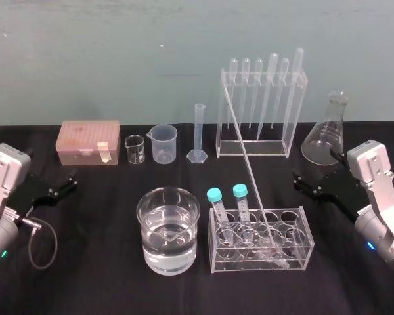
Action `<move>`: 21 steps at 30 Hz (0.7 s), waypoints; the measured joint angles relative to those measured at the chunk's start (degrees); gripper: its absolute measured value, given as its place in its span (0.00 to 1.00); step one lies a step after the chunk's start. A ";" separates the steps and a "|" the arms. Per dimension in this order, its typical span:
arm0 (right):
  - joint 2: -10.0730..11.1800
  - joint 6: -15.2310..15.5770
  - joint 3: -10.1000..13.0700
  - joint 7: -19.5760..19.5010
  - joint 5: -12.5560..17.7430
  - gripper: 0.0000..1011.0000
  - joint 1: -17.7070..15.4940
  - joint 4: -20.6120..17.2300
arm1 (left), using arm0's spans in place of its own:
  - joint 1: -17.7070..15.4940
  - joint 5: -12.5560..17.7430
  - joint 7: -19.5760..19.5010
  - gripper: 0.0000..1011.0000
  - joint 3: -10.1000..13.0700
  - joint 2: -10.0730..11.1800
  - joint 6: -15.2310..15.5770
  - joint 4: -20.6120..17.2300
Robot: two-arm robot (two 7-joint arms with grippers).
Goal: Hold the thermometer with one hand and immerse one end into the beaker, then reinsert it into the test tube rack.
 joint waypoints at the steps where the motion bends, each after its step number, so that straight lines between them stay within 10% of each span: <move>1: 0.00 0.00 0.00 0.00 0.00 0.99 0.00 0.00 | 0.00 0.00 0.00 1.00 0.00 0.00 0.00 0.00; 21: 0.00 0.00 0.00 0.00 0.00 0.99 0.00 0.00 | 0.00 0.00 0.00 1.00 0.00 0.00 0.00 0.00</move>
